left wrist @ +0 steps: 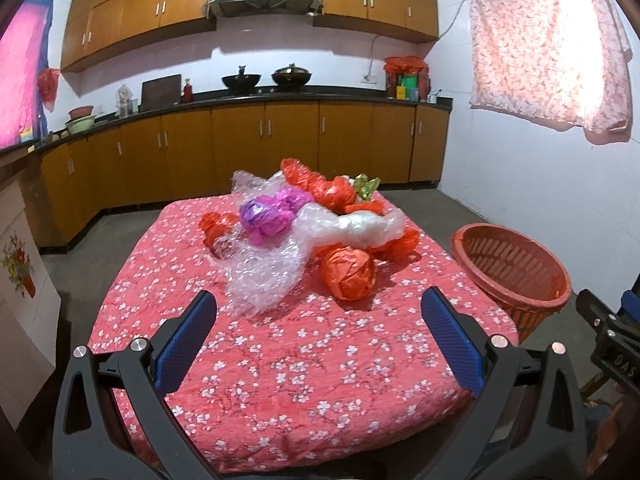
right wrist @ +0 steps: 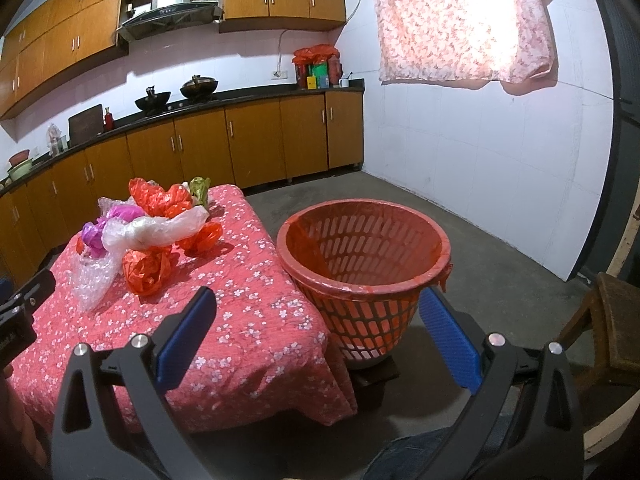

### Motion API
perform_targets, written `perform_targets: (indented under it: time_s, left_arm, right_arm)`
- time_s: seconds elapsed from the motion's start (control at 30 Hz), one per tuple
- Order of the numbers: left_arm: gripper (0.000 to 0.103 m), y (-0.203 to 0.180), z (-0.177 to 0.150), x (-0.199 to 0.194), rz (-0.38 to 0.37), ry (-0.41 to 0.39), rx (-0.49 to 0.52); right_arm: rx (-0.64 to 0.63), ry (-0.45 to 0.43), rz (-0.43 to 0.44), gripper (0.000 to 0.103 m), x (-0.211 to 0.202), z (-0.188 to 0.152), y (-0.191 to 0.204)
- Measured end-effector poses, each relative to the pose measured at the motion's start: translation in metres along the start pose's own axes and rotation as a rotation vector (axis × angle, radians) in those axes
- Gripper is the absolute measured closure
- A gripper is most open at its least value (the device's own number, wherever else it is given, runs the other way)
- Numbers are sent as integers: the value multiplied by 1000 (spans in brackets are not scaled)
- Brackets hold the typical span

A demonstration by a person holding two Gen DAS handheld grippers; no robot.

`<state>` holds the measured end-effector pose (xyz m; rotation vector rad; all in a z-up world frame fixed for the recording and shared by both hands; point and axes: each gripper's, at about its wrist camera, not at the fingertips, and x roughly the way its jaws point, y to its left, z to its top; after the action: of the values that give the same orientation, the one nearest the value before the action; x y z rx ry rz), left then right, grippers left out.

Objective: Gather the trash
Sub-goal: 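Reach to the bag pile and grasp the clear plastic bag with the right tool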

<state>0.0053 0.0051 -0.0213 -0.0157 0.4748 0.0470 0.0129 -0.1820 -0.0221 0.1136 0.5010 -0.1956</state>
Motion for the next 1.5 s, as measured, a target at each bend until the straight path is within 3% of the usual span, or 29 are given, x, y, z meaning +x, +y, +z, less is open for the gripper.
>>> perform_targets:
  time_s: [0.3,0.63,1.07,1.2,1.33,1.5]
  left_arm:
    - [2,44,3,16,108,25,-61]
    - [2,108,7,34,216,27,-131]
    - [2,151,2,58,234,47,-196]
    - [2,154,1,63,226,48,-198]
    - [2,153,2,67,212,49,-196]
    - [2,145,5,72,184,46,-176]
  right_arm:
    - [-1,38,118,4,40,19,37]
    - [-90,58,288,5,93,47,130]
    - [-100,146,279,6,160,53,198]
    - [-92,204,312,21,173,45,200]
    - [-97,227,363,46,174,41,204]
    - [-111,219,406,61,169,39,208]
